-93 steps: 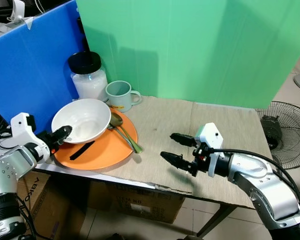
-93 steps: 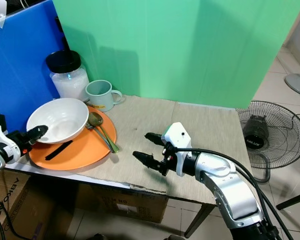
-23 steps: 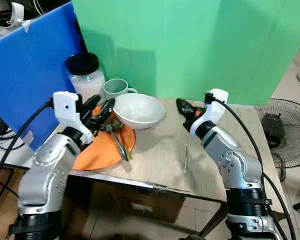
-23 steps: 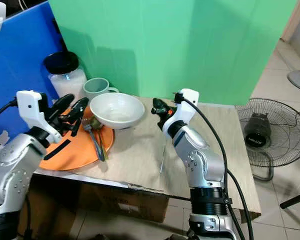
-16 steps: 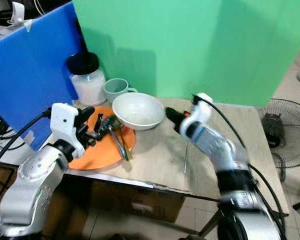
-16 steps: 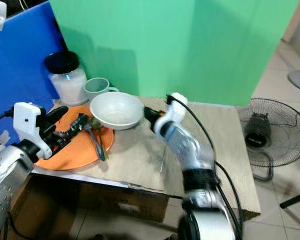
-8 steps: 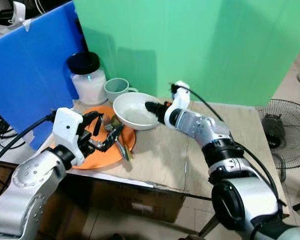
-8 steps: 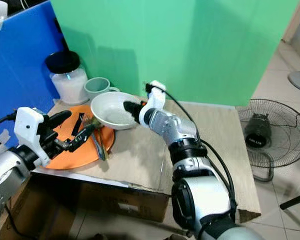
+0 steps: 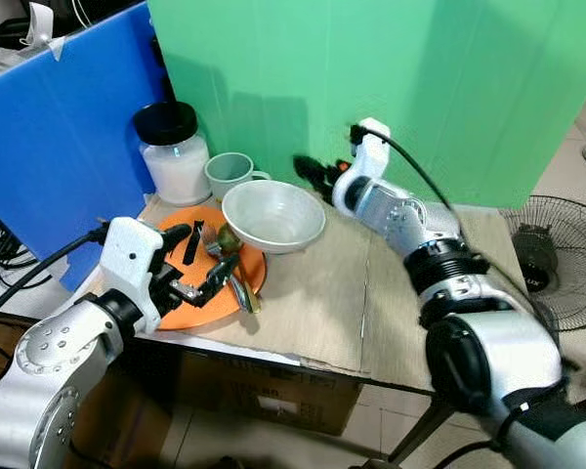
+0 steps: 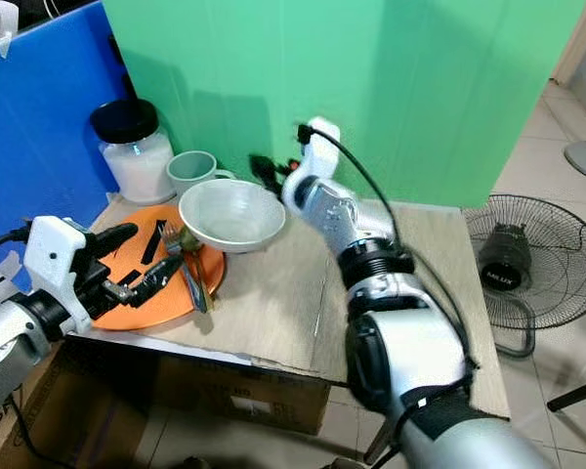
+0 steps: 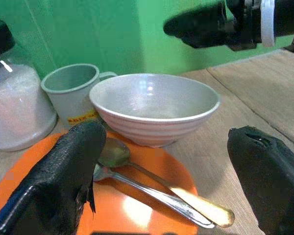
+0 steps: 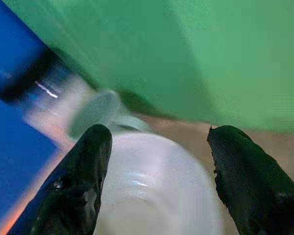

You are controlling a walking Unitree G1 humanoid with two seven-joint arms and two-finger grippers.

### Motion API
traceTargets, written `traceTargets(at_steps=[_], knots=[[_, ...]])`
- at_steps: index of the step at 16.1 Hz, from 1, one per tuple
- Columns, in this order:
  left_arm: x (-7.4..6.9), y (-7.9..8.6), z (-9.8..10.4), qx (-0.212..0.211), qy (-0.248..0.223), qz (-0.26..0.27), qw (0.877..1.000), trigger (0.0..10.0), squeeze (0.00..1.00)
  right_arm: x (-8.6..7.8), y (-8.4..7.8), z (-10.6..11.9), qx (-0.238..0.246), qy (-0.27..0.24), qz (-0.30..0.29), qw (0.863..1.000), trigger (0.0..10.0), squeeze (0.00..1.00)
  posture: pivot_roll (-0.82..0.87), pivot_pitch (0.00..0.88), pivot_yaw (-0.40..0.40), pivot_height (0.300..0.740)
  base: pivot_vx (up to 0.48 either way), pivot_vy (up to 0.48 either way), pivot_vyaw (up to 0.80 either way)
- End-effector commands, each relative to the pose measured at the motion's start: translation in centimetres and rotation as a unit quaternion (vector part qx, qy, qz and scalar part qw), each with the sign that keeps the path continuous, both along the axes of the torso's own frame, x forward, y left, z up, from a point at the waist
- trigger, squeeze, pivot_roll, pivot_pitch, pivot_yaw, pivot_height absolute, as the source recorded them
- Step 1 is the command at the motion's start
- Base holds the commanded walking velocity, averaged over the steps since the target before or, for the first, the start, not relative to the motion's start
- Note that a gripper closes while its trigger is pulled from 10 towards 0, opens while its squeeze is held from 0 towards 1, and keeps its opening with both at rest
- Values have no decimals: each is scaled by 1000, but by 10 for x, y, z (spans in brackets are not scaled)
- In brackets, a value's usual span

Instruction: Setting the table

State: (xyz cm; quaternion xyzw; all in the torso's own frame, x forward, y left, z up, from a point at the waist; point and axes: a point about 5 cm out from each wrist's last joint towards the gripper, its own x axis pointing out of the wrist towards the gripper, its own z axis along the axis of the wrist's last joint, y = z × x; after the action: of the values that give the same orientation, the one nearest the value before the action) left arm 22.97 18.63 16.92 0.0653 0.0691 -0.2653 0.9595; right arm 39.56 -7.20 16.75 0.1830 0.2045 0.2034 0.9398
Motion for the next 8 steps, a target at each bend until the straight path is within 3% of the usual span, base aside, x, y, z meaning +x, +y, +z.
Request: traceTargets(at_steps=[1, 2, 3, 4, 8], knots=[[-2, -3, 0, 11, 3, -16, 1000, 10000, 914, -3, 0, -12, -32, 24, 7, 999, 10000, 0, -10, 0, 55, 740, 0, 0, 0], [-4, -5, -1, 15, 6, -28, 999, 10000, 569, -6, -3, -20, -37, 48, 3, 998, 10000, 0, -10, 0, 56, 740, 0, 0, 0], [-5, -7, -2, 19, 8, -38, 999, 10000, 322, -8, -4, -27, -42, 62, 4, 997, 10000, 0, -12, 0, 57, 740, 0, 0, 0], [-6, -9, -2, 18, 9, -45, 999, 10000, 0, -11, -4, -34, -34, 82, 7, 996, 10000, 0, -12, 0, 57, 740, 0, 0, 0], [-5, -10, -1, 20, 10, -52, 998, 10000, 0, -25, 1, -58, -27, 146, 24, 989, 10000, 0, -13, 0, 60, 740, 0, 0, 0]])
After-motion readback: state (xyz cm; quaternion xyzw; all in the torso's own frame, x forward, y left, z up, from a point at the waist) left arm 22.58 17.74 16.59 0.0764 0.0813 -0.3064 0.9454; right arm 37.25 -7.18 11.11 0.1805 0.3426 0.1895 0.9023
